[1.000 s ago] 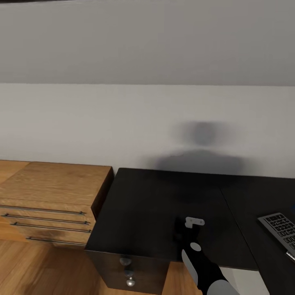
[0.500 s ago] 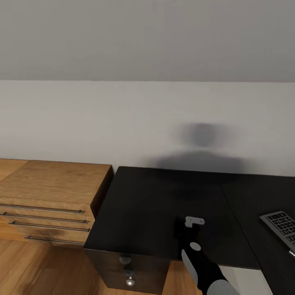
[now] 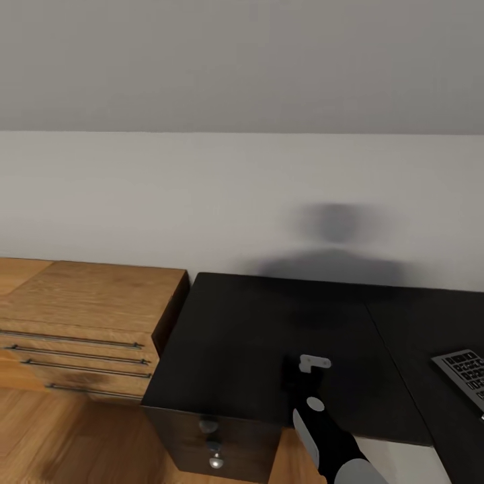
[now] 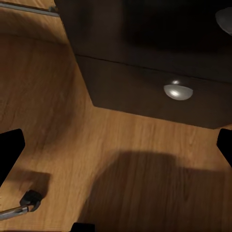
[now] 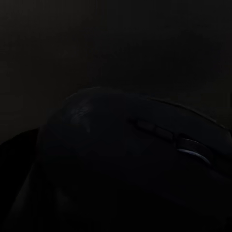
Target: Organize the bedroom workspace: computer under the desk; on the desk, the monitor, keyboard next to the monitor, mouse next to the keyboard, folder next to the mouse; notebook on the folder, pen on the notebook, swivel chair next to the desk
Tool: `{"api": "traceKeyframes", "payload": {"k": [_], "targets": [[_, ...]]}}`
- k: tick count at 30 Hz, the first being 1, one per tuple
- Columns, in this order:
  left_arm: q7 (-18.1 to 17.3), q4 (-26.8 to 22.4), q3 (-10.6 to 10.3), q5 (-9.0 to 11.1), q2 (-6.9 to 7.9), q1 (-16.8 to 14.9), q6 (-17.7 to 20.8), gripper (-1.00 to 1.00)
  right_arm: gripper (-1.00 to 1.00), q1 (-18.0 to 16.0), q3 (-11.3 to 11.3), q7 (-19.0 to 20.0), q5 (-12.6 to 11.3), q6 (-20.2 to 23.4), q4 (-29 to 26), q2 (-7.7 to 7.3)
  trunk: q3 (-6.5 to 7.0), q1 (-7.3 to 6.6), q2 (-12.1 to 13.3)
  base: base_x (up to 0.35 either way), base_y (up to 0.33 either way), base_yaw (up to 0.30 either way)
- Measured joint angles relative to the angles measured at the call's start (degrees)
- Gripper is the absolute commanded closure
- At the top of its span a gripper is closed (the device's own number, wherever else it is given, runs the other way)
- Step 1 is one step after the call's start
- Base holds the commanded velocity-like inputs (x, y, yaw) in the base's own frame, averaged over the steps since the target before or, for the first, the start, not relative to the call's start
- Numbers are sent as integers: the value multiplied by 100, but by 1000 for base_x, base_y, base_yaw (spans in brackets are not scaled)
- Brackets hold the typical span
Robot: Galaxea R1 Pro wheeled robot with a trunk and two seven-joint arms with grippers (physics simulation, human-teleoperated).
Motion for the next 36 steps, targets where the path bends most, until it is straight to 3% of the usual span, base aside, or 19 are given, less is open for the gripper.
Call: {"api": "traceKeyframes", "payload": {"k": [36], "targets": [[-8, 0, -6, 0, 0, 0, 0, -100, 100, -1, 6, -2, 0, -3, 3, 22, -1, 0, 0, 0, 0, 241]]}}
